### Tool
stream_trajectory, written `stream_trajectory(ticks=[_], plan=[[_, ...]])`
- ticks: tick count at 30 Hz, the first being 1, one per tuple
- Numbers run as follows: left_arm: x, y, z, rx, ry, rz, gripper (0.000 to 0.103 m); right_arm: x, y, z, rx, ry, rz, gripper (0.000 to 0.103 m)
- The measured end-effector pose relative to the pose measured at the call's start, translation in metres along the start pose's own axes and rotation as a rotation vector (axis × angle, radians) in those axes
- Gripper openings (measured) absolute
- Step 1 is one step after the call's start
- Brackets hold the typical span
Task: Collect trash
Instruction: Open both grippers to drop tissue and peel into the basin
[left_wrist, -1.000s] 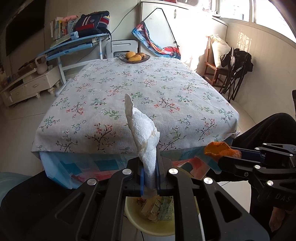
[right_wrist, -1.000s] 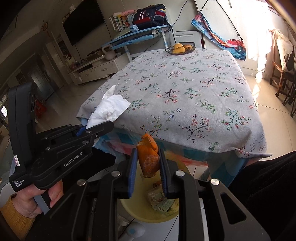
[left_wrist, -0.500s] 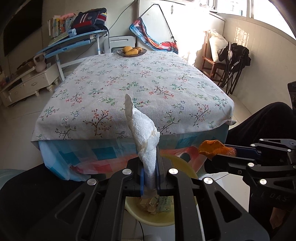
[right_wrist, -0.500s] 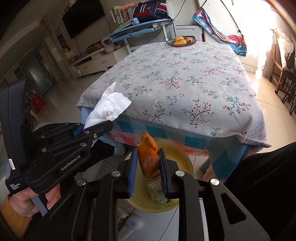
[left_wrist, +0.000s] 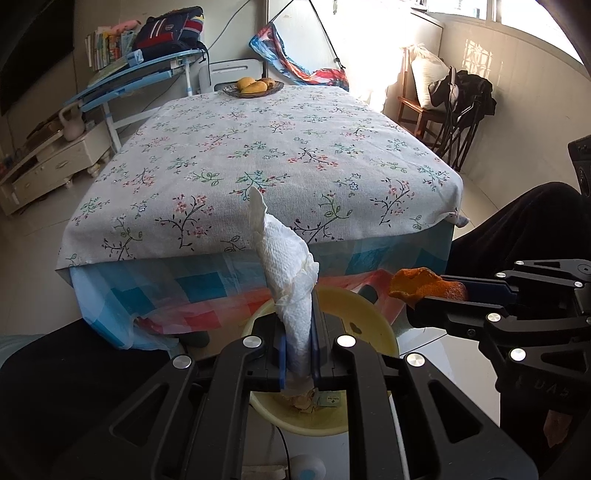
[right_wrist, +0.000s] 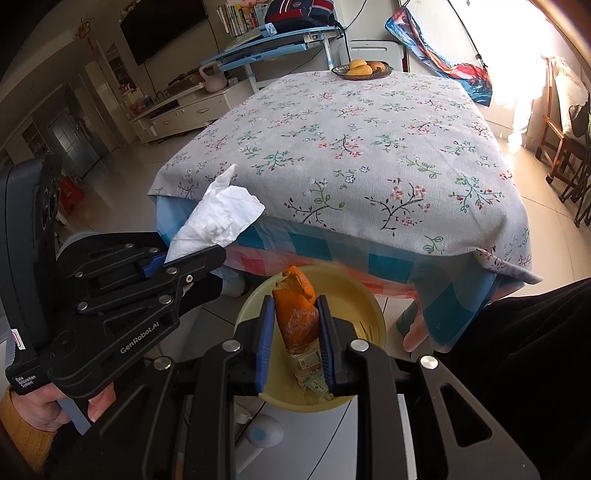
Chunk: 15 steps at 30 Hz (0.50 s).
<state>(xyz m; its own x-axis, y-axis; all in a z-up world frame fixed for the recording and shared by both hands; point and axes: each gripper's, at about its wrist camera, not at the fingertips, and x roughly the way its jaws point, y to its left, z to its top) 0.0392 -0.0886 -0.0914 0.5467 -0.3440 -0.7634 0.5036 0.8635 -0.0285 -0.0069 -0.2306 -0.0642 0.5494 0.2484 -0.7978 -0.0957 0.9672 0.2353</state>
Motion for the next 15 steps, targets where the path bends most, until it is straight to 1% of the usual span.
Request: stream_trajectory(ticks=[7, 8, 9, 10, 11, 13, 15], plan=[[0.0018, 0.0012, -0.0018, -0.004, 0.013, 0.002, 0.01, 0.0043, 0.0019, -0.002, -0.007, 0.016, -0.011, 0.024], [0.0025, 0.0012, -0.0022, -0.004, 0.018, 0.003, 0.011, 0.005, 0.0017, -0.0022, -0.008, 0.019, -0.014, 0.024], [0.0038, 0.0011, -0.0025, -0.004, 0.024, 0.001, 0.016, 0.0059, 0.002, -0.0018, -0.008, 0.021, -0.018, 0.026], [0.0042, 0.0006, -0.003, -0.004, 0.026, 0.006, 0.023, 0.0065, 0.0019, -0.0015, -0.007, 0.022, -0.023, 0.029], [0.0039, 0.0003, -0.0033, -0.002, 0.025, 0.013, 0.028, 0.0067, 0.0016, -0.0013, -0.006, 0.02, -0.029, 0.034], [0.0014, 0.0005, -0.0032, -0.004, 0.014, 0.026, 0.046, 0.0064, 0.0007, -0.001, -0.002, 0.018, -0.033, 0.037], [-0.0021, 0.0014, -0.0026, -0.012, 0.0, 0.038, 0.053, 0.0048, -0.0002, -0.0006, 0.004, 0.01, -0.037, 0.039]])
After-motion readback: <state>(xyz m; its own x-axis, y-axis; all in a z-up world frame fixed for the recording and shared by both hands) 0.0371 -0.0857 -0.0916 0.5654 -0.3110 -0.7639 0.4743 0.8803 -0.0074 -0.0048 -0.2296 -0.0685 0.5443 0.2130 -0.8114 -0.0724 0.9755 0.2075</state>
